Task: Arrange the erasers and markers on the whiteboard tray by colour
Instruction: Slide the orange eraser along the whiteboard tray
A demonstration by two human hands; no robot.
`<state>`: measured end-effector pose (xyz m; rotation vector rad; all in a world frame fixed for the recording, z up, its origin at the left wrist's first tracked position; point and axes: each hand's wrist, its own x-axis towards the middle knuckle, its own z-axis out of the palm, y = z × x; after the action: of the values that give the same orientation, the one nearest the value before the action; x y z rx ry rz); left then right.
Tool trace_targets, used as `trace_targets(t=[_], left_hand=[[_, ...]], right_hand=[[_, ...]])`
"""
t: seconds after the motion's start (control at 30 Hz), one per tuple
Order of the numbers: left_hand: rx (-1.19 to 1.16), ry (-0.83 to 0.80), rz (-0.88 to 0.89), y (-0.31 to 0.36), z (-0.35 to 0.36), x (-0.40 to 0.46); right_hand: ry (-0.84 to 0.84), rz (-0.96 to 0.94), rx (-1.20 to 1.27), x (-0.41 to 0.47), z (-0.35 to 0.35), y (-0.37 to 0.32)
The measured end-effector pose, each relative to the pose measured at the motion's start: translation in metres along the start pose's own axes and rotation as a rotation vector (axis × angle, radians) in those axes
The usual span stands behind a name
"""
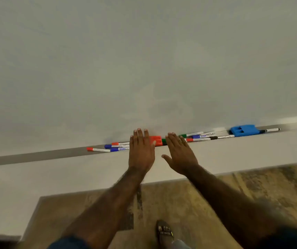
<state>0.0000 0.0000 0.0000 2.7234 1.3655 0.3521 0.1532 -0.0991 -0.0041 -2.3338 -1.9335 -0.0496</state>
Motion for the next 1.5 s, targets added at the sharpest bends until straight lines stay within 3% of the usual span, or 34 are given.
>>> trace_targets(t=[0.4, 0.67, 1.3, 1.5], left_hand=[[0.192, -0.278, -0.004, -0.032, 0.044, 0.055], [0.187, -0.319, 0.014, -0.038, 0.064, 0.07], [0.113, -0.293, 0.171, -0.09, 0.073, 0.079], [-0.062, -0.137, 0.174, -0.112, 0.05, 0.064]], right_hand=[[-0.144, 0.014, 0.135, 0.075, 0.05, 0.022], [-0.118, -0.039, 0.138, 0.097, 0.076, 0.03], [0.023, -0.092, 0.109, 0.116, 0.078, 0.036], [0.133, -0.099, 0.141, 0.116, 0.062, 0.012]])
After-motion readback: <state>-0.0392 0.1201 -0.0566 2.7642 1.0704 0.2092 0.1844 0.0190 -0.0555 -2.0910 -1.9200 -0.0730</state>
